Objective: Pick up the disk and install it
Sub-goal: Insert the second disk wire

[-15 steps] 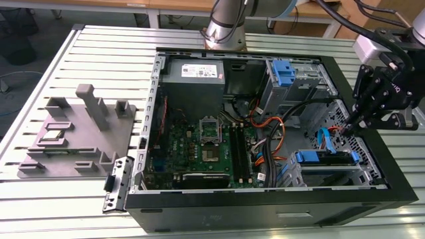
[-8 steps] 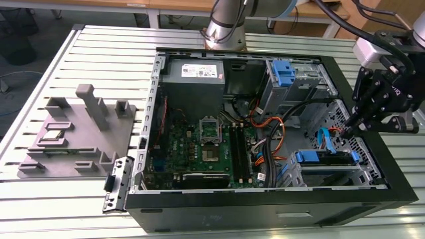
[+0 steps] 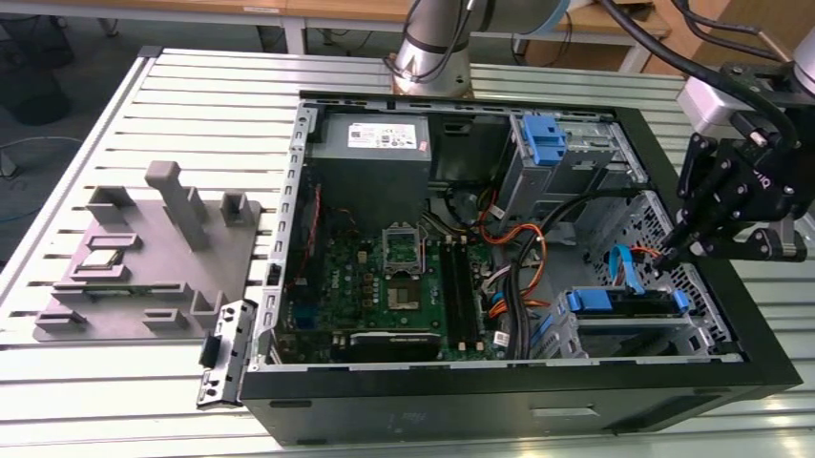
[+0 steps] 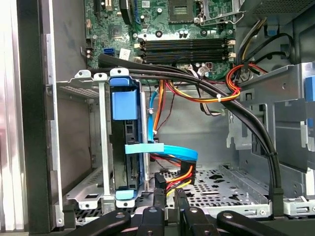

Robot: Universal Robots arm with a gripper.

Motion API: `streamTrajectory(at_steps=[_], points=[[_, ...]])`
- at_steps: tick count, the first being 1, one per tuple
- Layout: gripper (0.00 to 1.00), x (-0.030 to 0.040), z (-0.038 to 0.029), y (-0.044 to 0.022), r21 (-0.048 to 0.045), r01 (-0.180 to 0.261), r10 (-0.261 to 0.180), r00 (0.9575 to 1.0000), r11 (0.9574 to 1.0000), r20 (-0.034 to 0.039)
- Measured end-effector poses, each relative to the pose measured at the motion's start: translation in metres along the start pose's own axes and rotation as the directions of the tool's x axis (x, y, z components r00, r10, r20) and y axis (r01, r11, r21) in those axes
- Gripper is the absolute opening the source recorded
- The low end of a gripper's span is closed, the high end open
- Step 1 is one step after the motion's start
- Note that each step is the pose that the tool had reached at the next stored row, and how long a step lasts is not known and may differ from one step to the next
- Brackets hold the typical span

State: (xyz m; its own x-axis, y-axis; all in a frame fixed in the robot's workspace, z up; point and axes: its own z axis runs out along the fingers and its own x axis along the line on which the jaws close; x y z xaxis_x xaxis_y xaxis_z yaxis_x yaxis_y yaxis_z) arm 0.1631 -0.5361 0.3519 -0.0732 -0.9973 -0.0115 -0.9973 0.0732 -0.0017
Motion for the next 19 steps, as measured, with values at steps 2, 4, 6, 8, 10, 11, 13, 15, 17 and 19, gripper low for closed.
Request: streamTrajectory(at_steps=[2,4,6,8,10,11,13,15,17,19], points=[[0.24,0.0001,-0.0001,0.0002,0.0,0.0,0.0,1.0,1.0,-0.0005],[0.24,0.0002,-0.0002,0.0001,0.0,0.0,0.0,1.0,1.0,-0.0006],[0.24,0.0006,-0.0005,0.0001,0.0,0.0,0.0,1.0,1.0,-0.0006],[0.24,0.0012,-0.0017,0.0001,0.0,0.0,0.0,1.0,1.0,-0.0003],[0.24,0.0015,-0.0046,0.0,-0.0004,0.0,0.0,1.0,1.0,0.0048],[0.24,0.0018,-0.0055,0.0,-0.0005,0.0,0.0,1.0,1.0,0.0058],[0.24,0.0023,-0.0059,0.0,-0.0004,0.0,0.0,1.0,1.0,0.0054],[0.24,0.0024,-0.0058,0.0,-0.0002,0.0,0.0,1.0,1.0,0.003],[0.24,0.0024,-0.0056,-0.0001,0.0004,0.0,0.0,1.0,1.0,-0.0049],[0.24,0.0024,-0.0045,-0.0005,0.0012,0.0,0.0,0.9998,1.0,-0.0175]])
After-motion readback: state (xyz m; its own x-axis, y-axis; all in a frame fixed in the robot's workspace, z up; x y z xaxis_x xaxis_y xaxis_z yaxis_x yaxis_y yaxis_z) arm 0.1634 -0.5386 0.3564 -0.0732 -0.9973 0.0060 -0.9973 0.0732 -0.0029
